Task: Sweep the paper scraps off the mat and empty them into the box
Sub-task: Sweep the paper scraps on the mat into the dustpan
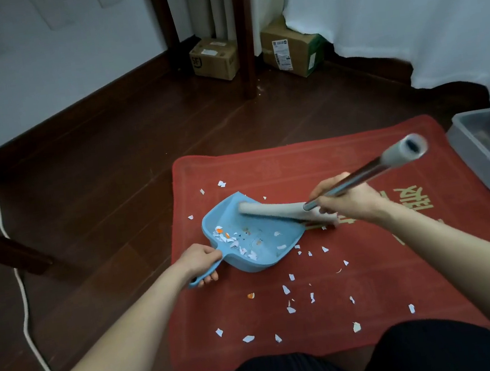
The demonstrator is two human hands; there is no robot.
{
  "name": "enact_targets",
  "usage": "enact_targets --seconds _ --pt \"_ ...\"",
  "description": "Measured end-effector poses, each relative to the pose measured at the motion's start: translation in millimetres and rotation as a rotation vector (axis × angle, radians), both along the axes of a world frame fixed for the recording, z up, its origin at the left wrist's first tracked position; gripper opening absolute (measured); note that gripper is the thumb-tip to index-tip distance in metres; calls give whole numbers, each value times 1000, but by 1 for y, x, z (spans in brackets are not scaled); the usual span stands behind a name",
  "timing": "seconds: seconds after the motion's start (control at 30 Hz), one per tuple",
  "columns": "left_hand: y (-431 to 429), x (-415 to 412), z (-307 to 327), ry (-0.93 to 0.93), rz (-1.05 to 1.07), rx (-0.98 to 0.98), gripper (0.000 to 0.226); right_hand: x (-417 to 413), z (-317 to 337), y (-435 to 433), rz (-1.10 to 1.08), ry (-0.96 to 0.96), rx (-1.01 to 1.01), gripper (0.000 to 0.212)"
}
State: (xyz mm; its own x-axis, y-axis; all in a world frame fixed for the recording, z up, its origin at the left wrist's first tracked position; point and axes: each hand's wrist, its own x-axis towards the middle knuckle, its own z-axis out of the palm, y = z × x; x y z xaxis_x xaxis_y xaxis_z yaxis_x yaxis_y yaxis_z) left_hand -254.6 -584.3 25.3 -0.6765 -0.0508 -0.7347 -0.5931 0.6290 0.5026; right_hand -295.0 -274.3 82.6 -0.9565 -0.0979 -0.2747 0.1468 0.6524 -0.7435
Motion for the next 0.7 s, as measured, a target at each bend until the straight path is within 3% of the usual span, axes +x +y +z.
enact_targets --seconds 0.1,0.2,0.3,0.4,0.47,0.53,0.7 --pt "-4 -1 4 12 5 19 21 -3 12 12 -205 119 -127 17" --pt "-4 2 4 4 -19 30 21 -5 13 22 -271 155 66 14" --pt "0 4 2 -12 -38 21 22 1 -2 17 -194 118 196 7" --pt "3 3 1 -14 -29 30 22 12 -2 8 -24 0 33 10" --pt "1 3 2 -5 -16 42 21 12 9 9 -114 9 -155 13" --pt "-3 5 2 12 -9 44 20 7 17 15 -234 82 -210 16" --pt "-1 10 2 -4 2 33 23 -1 7 21 -285 142 171 8"
